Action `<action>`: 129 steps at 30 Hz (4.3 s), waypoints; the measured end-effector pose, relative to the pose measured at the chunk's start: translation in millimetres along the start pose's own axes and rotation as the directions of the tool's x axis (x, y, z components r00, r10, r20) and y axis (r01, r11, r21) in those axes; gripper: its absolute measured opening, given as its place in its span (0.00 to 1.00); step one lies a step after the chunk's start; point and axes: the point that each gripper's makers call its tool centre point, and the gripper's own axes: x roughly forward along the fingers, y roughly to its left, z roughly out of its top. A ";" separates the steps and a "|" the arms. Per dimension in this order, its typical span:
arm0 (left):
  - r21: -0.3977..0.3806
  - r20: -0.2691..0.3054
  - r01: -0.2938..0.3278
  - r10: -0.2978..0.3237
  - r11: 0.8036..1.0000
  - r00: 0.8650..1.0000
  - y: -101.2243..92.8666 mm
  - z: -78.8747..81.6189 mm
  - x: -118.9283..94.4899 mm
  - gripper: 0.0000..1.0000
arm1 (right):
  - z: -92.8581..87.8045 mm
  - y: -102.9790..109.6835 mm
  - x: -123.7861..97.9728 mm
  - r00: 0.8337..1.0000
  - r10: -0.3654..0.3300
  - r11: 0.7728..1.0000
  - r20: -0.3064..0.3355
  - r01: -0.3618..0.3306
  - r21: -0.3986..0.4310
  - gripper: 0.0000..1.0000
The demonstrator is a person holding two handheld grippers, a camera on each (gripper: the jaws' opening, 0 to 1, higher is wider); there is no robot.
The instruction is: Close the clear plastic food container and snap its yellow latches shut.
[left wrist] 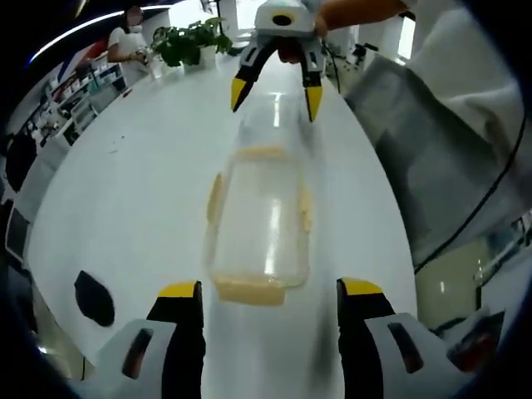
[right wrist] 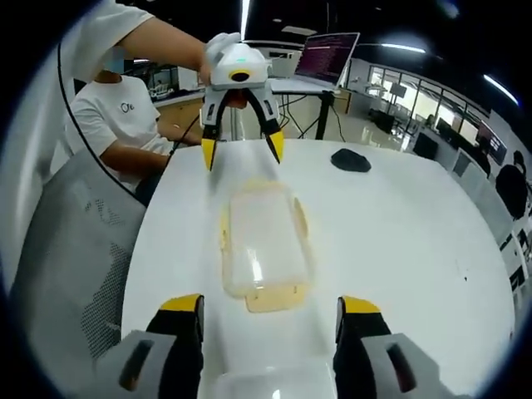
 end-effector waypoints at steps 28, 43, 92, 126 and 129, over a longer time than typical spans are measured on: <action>0.044 -0.037 0.053 -0.051 0.998 0.998 6.9 -14.5 22.8 0.53 | -14.1 -3.4 27.0 0.996 0.046 0.998 -0.078 -0.050 -0.050 0.56; 0.051 -0.043 0.070 -0.068 0.996 0.997 7.6 -15.9 28.1 0.49 | -17.9 -2.8 37.8 0.992 0.057 0.994 -0.114 -0.067 -0.084 0.54; 0.048 -0.082 0.026 -0.022 0.999 0.996 7.0 -18.9 25.2 0.36 | -14.4 -0.5 46.2 0.972 0.099 0.984 -0.213 -0.127 -0.122 0.36; 0.035 -0.096 0.015 -0.011 0.999 0.995 -9.2 46.5 -34.0 0.36 | 20.3 8.5 -29.3 0.977 0.163 0.980 -0.139 -0.176 -0.089 0.36; 0.035 -0.102 0.020 -0.016 0.999 0.995 -10.4 52.2 -34.7 0.36 | 21.2 9.2 -38.6 0.975 0.175 0.979 -0.139 -0.187 -0.085 0.36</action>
